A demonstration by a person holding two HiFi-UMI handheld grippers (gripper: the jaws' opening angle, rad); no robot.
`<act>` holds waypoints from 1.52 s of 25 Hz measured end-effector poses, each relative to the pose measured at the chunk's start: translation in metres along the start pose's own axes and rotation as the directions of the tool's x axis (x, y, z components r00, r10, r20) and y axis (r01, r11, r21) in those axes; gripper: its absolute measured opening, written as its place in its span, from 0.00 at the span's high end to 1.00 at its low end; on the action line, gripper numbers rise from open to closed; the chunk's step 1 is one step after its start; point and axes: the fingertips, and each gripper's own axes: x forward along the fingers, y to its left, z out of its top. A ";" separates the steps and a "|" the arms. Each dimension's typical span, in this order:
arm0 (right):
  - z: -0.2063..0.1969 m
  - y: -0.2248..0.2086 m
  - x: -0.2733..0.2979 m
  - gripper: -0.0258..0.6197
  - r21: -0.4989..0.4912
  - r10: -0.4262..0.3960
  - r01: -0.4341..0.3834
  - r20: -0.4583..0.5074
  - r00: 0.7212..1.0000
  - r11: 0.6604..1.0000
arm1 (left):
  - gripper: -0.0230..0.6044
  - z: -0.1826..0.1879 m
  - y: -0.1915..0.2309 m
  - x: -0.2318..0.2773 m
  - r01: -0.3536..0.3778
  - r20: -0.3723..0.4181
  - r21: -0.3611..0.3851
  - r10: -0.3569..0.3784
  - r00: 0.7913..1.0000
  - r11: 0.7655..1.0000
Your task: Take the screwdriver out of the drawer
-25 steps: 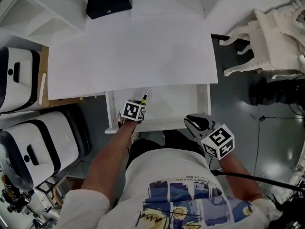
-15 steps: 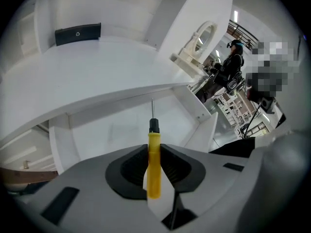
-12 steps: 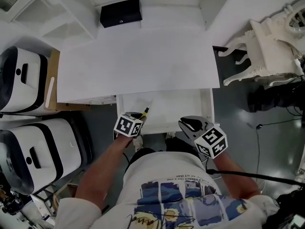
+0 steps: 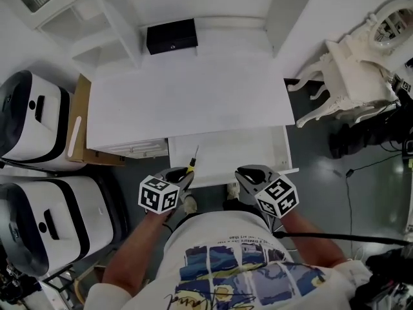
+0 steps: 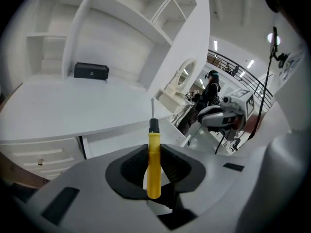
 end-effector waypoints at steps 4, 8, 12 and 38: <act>-0.002 0.019 0.003 0.88 0.014 -0.037 0.037 0.011 0.999 0.999 | 0.82 0.012 -0.009 -0.038 0.026 0.094 0.016 -0.028 0.995 1.000; -0.008 0.037 0.004 0.88 0.036 -0.075 0.074 0.023 0.997 0.997 | 0.82 0.020 -0.018 -0.068 0.051 0.150 0.054 -0.059 0.987 0.997; -0.013 0.055 0.007 0.88 0.058 -0.105 0.103 0.038 0.994 0.993 | 0.82 0.021 -0.026 -0.091 0.077 0.168 0.091 -0.091 0.982 0.993; -0.021 0.118 0.022 0.90 0.082 -0.188 0.182 0.082 0.979 0.980 | 0.82 -0.004 -0.034 -0.146 0.168 0.203 0.167 -0.200 0.958 0.972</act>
